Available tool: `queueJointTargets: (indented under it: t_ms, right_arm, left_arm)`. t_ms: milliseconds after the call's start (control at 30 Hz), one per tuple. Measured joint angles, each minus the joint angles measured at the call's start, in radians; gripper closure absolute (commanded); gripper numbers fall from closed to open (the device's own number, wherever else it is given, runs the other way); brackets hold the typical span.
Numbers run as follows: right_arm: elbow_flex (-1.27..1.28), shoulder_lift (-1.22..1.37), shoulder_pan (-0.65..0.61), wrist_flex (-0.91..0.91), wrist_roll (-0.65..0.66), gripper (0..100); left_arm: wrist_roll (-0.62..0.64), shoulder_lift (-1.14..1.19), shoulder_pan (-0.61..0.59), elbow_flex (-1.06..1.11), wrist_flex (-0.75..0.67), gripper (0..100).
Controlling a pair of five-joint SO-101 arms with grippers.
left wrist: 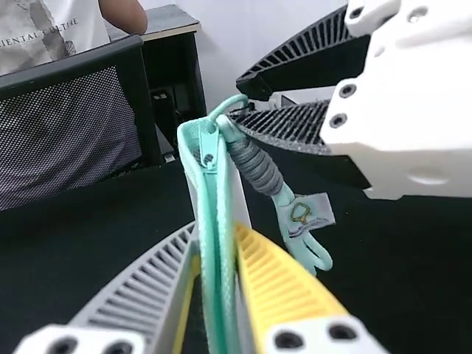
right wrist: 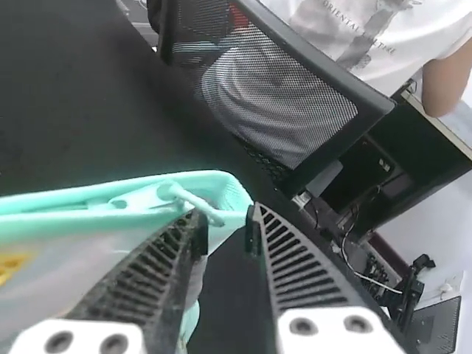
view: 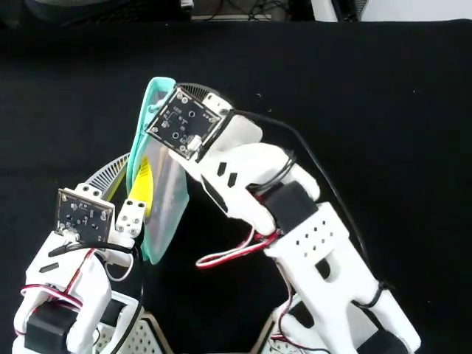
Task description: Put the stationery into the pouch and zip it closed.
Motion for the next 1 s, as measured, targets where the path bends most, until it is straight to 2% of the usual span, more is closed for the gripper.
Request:
queueJointTargets:
  t_ms: [200, 467, 600, 1000]
  right_arm:
    - [0.0, -0.011, -0.005, 0.006, 0.008, 88.7]
    - [0.0, 0.006, -0.069, 0.006, 0.127, 89.4]
    - [0.0, 0.006, -0.071, 0.006, 0.138, 98.5]
    - [-0.025, 0.008, -0.04, 0.008, 0.144, 98.6]
  left_arm:
    - [0.0, 0.0, 0.0, 0.0, 0.0, 97]
    - [0.0, 0.0, 0.0, 0.0, 0.002, 97]
    - [0.0, 0.0, -0.002, 0.0, 0.002, 97]
    - [-0.003, 0.0, -0.002, -0.002, 0.018, 97]
